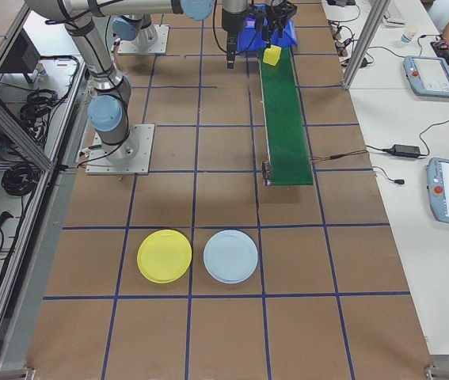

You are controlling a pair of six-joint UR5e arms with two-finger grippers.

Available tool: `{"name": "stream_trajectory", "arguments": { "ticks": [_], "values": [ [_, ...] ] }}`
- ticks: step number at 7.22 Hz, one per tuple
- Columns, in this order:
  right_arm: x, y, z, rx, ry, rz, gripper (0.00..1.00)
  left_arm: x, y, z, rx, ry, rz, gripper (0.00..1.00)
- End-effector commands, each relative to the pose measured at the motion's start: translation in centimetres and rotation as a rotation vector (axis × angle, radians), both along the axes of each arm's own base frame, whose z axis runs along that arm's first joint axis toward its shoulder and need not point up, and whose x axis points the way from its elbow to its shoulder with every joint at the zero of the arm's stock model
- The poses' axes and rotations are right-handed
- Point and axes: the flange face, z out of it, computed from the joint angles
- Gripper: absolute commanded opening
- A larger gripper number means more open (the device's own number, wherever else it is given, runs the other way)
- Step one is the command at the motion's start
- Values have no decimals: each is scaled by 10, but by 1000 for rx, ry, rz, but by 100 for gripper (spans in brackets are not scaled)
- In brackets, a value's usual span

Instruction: Move block left to right into plate

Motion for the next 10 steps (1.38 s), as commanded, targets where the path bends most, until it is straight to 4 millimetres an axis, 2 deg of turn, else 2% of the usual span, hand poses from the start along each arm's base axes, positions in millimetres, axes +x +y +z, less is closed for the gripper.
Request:
{"name": "stream_trajectory", "arguments": {
  "ticks": [1,3,4,6,8,9,10],
  "values": [
    [-2,-2,-1,-1,-7,-1,100,14,-1,17,-24,-9,18,100],
    [0,-1,-1,-1,-8,2,100,117,-9,48,20,-13,184,100],
    [-2,-2,-3,4,-7,-3,100,153,-11,49,51,-14,239,100],
    [0,0,-2,2,-8,2,100,191,-11,34,92,-18,303,100],
    [-2,-1,-2,2,-7,-3,100,246,6,-16,201,-3,493,100],
    [-2,-2,-3,2,-7,0,100,255,5,-25,211,-2,524,100],
    [-2,-2,-3,5,-7,2,100,254,11,-42,250,-2,604,100]
  ]
}}
